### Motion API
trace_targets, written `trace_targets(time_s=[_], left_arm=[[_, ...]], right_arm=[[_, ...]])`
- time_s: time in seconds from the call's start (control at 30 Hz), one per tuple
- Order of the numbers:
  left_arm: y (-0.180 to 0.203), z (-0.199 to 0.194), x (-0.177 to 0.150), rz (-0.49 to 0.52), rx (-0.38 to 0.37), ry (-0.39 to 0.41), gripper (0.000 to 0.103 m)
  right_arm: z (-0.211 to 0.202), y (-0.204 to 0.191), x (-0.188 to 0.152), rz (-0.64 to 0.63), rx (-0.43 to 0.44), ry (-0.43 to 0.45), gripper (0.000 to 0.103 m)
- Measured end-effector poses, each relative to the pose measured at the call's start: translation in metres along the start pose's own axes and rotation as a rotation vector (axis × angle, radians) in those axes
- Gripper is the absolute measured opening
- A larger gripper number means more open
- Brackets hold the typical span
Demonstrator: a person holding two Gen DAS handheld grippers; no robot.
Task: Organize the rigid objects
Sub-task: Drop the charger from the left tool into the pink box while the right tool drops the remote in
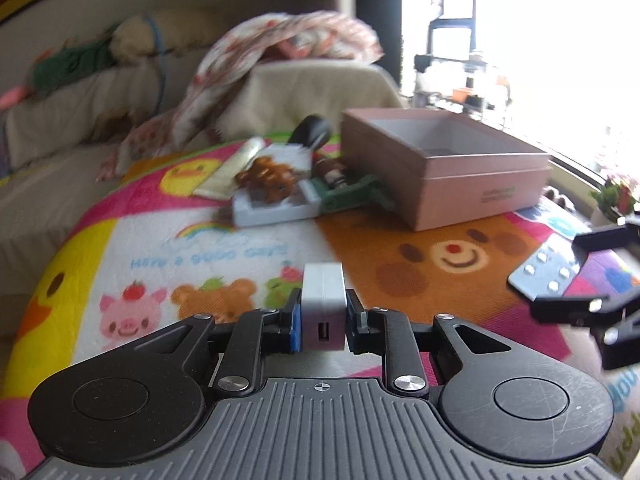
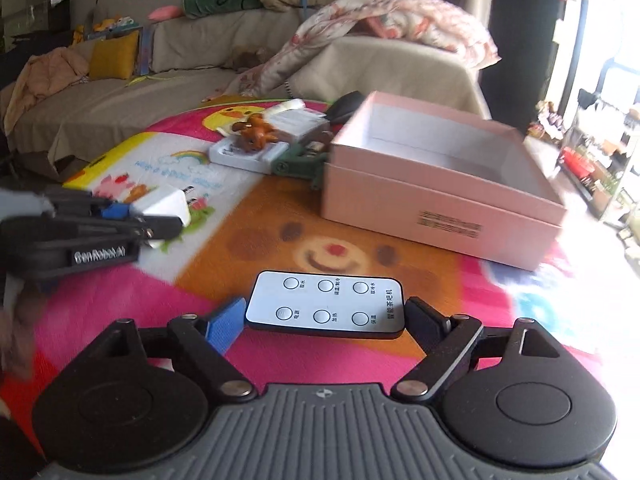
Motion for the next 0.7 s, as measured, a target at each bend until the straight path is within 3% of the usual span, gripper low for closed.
trace_targets(time_s=[0.1,0.2,0.33,0.47,0.57,0.63,0.7], left_arm=[[0.020,-0.013,0.003,0.078,-0.040,0.034,0.024],[0.035,-0.026,0.028,0.102,-0.113,0.076,0.024],[0.051,-0.045,0.104,0.127,-0.178,0.196,0.024],[0.065,-0.058,0.201,0.131,-0.242,0.325,0.024],[0.072,-0.031,0.248,0.060,-0.345,0.247,0.025],[0.069,-0.007,0.251,0.001,-0.375,0.178,0.025],[0.063,0.008,0.235,-0.001,-0.358,0.151,0.025]], right_arm=[[-0.019,0.024,-0.012,0.013,-0.050,0.030,0.086],[-0.040,0.048,-0.015,0.046,-0.074,0.083,0.086],[-0.067,0.073,0.009,0.078,-0.095,0.197,0.086],[-0.089,0.091,0.066,0.062,-0.168,0.352,0.086],[-0.086,0.104,0.112,0.068,-0.213,0.424,0.090],[-0.070,0.109,0.128,0.082,-0.223,0.390,0.096],[-0.055,0.111,0.123,0.120,-0.193,0.334,0.096]])
Point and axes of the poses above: each gripper's, at about its wrist camera, not at the fingertips, and z roughly the way its jaws point, y to its right, x to its top, the point moved 8 cm from there along z, roughly the way its jaws point, and after that the axes turned 12 degrees about -y, right-handed, at the moved point
